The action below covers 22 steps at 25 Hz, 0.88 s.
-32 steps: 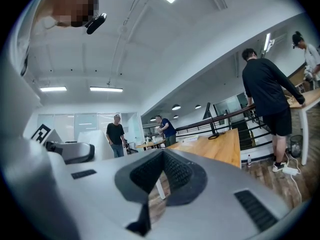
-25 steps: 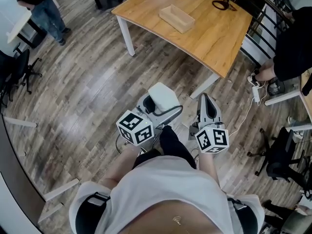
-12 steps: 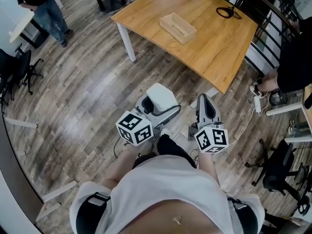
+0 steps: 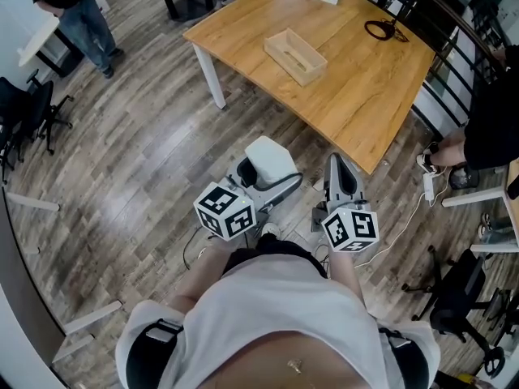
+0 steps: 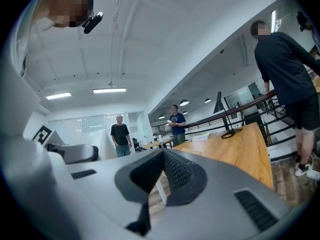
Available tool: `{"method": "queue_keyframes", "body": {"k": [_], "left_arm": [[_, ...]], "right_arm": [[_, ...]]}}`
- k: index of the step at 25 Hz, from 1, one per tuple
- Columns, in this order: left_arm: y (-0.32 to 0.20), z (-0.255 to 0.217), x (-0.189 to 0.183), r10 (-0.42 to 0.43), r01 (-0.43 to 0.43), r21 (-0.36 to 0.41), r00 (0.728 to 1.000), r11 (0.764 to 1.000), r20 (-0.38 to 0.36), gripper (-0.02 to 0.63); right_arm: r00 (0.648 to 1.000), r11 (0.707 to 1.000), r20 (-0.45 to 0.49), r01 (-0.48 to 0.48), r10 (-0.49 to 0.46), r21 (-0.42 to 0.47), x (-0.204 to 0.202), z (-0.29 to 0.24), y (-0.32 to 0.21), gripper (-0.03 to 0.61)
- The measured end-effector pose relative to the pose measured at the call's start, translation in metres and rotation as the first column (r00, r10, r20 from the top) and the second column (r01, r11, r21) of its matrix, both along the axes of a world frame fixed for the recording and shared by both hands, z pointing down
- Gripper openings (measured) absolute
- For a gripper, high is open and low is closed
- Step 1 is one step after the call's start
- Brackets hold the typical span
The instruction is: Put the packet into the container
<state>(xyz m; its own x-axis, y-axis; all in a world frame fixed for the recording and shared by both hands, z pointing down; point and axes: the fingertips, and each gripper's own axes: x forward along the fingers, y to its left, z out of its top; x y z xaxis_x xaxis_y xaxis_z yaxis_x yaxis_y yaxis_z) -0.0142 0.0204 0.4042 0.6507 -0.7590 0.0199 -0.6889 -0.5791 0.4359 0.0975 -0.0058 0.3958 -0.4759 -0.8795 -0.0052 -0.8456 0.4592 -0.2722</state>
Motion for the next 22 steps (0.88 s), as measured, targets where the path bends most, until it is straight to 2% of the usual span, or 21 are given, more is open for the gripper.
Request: {"method": "queue_keyframes", "body": {"k": [10,22], "left_arm": [[-0.023,0.003,0.005,-0.019,0.019,-0.002,1.0,1.0,-0.001,0.488],[-0.032,0.009,0.009,-0.011,0.011,-0.026,1.0,1.0,-0.004,0.488]], "right_arm": [[1.0,1.0,0.009,0.029,-0.028,-0.01,-0.002,0.008,-0.026,0.011],[1.0,0.999,0.011,0.027,-0.027,-0.034,-0.001,0.014,-0.025,0.011]]}}
